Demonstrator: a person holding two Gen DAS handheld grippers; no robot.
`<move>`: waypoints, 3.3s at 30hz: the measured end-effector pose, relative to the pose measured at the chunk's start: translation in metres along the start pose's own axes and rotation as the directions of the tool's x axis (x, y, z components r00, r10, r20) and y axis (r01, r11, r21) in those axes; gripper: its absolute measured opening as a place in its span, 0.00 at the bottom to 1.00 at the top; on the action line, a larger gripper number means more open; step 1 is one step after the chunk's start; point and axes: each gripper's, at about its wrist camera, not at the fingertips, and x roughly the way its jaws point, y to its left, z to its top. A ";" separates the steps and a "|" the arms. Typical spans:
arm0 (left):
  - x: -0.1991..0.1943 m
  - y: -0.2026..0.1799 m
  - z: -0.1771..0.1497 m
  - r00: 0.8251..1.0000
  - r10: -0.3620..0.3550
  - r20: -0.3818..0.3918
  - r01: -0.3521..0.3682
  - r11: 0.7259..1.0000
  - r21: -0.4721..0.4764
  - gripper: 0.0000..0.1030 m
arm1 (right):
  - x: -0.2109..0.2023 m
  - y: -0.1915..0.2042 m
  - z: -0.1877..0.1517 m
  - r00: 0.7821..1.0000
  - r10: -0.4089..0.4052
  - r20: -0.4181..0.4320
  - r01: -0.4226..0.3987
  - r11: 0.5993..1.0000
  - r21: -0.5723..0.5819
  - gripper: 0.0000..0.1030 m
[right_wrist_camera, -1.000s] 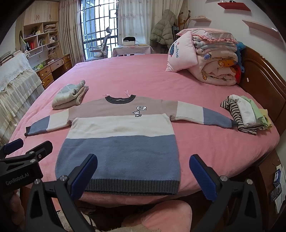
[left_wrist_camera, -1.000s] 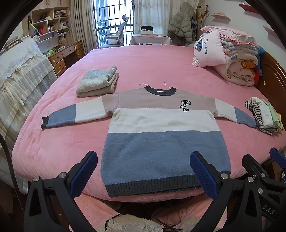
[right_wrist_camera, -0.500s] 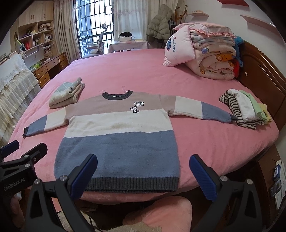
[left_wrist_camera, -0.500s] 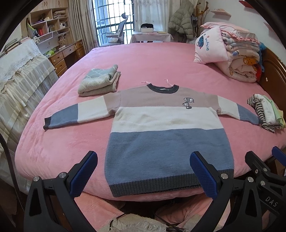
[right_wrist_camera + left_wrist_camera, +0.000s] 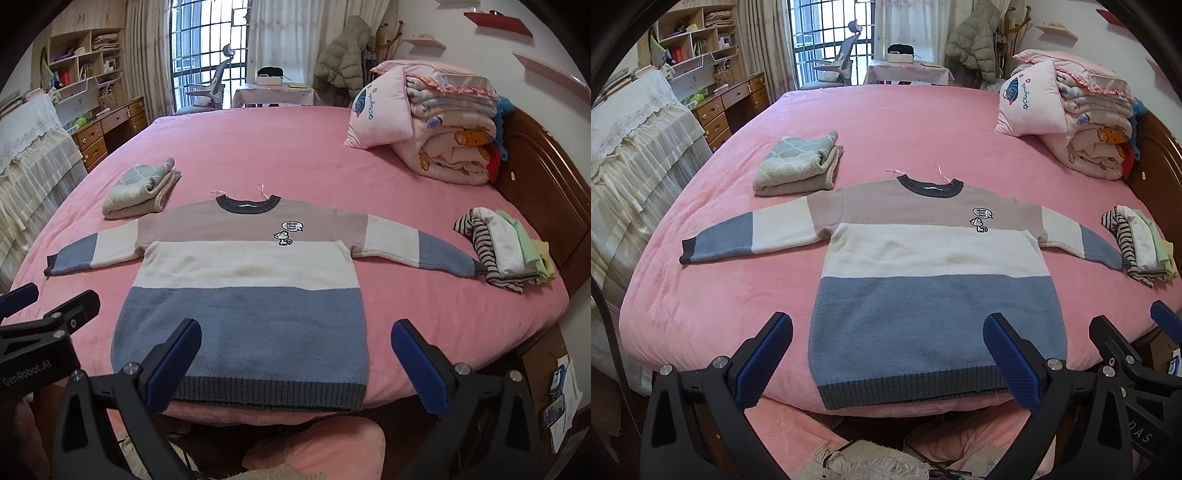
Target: Fold small clothes
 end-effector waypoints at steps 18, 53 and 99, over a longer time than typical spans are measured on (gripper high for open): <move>-0.010 0.023 -0.010 1.000 -0.021 -0.006 0.021 0.998 -0.051 0.99 | -0.020 -0.007 -0.006 0.999 0.022 0.023 -0.023 0.998 0.051 1.00; 0.113 0.033 -0.009 0.996 0.044 -0.080 -0.036 0.995 0.096 0.99 | 0.108 -0.044 -0.002 0.997 -0.002 -0.076 0.019 0.974 0.224 1.00; 0.295 -0.433 0.088 0.991 -0.088 -0.096 0.129 0.746 0.653 1.00 | 0.269 -0.452 -0.010 0.996 -0.075 -0.047 0.083 0.599 0.797 0.86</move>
